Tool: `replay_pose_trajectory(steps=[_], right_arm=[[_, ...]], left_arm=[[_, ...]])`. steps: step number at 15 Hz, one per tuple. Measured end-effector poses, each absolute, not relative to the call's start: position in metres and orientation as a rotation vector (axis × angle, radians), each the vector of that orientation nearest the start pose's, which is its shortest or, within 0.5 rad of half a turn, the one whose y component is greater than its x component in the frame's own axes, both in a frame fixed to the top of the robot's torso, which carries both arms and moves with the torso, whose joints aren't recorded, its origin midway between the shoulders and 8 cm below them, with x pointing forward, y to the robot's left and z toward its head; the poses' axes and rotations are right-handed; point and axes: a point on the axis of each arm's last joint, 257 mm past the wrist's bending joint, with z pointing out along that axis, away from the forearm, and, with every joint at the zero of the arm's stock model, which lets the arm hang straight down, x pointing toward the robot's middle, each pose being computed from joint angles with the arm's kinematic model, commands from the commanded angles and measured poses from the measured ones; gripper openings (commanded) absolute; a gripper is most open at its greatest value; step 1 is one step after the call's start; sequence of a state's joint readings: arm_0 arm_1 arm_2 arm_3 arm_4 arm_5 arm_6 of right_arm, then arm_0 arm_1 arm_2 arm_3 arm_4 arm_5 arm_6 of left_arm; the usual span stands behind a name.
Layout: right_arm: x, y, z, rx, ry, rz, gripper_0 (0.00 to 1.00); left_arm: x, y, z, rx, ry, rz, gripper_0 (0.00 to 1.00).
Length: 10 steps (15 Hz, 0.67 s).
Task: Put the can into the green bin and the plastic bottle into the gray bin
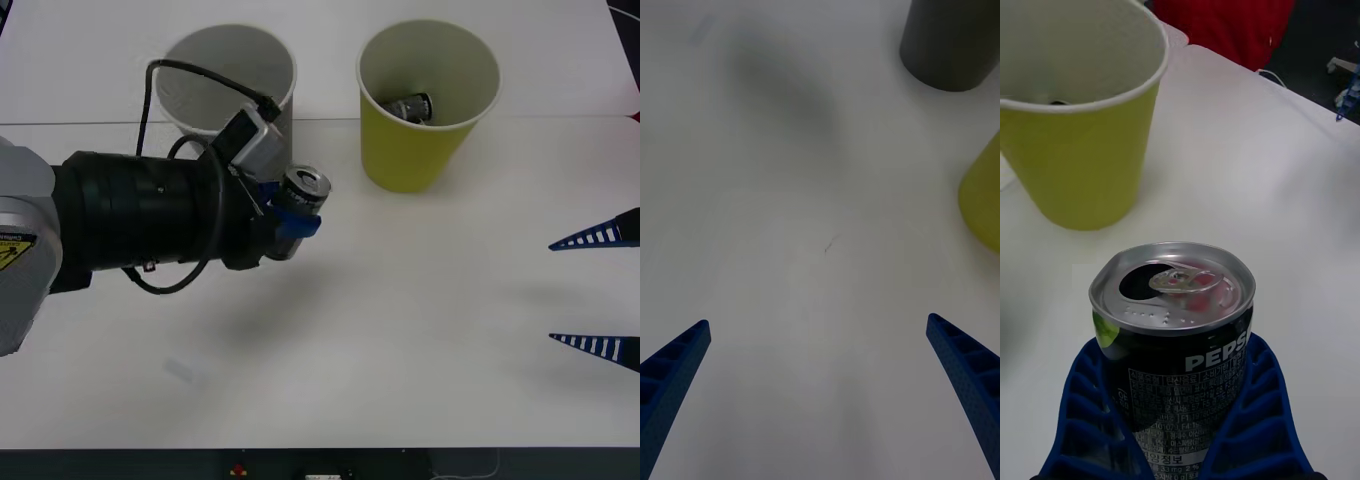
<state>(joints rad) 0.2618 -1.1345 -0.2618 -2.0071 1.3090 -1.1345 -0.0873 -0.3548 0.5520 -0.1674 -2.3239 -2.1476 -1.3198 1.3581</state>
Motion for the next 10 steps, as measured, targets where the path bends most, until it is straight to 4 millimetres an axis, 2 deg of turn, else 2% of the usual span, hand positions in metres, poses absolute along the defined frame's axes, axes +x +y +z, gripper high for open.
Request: replay_pose_trajectory(steps=[4, 10], right_arm=[[0.341, -0.286, -0.167, -1.634, 1.596, 0.209, 1.0], [0.341, -0.286, -0.167, -1.634, 1.596, 0.209, 1.0]], left_arm=[[0.418, 0.025, -0.054, 1.13, 1.766, -0.439, 0.0], [0.473, -0.021, -0.002, 1.148, 1.739, -0.452, 0.0]])
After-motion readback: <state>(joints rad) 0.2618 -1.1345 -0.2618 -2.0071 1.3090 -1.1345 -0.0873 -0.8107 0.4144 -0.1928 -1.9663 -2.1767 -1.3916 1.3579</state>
